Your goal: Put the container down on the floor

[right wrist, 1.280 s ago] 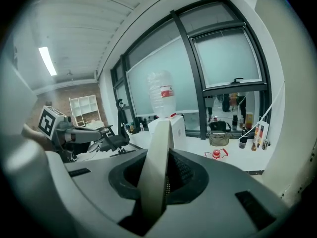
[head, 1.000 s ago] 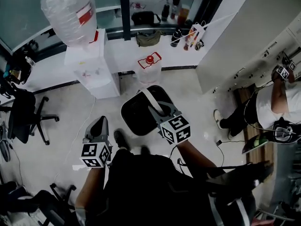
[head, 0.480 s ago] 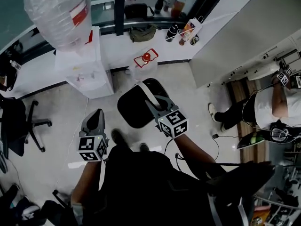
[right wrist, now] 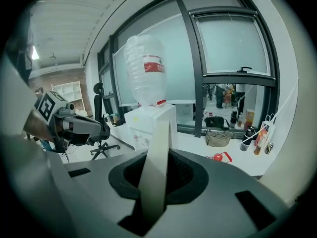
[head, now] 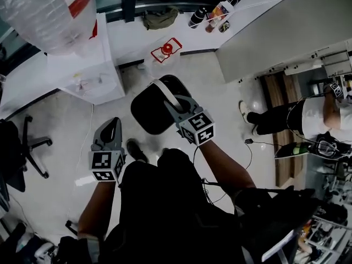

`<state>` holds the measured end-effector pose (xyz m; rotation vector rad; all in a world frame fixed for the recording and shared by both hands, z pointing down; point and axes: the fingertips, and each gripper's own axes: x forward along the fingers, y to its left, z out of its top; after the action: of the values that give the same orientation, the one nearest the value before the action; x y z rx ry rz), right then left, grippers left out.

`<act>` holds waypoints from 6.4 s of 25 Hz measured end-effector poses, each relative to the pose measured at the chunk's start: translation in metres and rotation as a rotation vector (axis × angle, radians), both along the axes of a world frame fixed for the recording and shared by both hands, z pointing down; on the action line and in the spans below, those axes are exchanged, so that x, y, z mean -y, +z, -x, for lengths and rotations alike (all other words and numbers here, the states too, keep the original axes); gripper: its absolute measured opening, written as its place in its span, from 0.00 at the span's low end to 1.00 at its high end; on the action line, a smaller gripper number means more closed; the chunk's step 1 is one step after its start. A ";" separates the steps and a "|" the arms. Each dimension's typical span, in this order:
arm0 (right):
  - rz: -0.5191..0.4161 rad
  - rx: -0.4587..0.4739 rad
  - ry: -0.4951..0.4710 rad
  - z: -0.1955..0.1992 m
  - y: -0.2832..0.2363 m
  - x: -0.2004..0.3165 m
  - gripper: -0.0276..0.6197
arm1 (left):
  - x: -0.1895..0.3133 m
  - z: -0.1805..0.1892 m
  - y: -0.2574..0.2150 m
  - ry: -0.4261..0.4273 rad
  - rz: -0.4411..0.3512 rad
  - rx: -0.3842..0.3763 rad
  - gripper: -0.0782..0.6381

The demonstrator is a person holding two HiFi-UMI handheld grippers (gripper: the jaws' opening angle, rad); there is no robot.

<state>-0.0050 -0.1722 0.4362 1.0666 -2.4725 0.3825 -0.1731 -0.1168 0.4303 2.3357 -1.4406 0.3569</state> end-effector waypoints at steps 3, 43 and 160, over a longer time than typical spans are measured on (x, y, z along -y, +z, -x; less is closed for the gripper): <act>0.021 -0.010 -0.013 0.006 0.027 0.011 0.13 | 0.015 0.003 0.017 -0.019 0.029 0.001 0.12; 0.189 -0.067 -0.487 0.037 0.395 0.140 0.13 | 0.154 -0.053 0.359 -0.176 0.259 0.037 0.12; -0.055 0.152 -0.188 0.004 -0.099 0.033 0.06 | 0.044 -0.037 -0.088 -0.158 -0.105 -0.089 0.12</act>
<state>-0.0087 -0.2053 0.3373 0.8432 -2.7054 0.3507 -0.1365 -0.1607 0.3425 2.2670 -1.6225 0.1349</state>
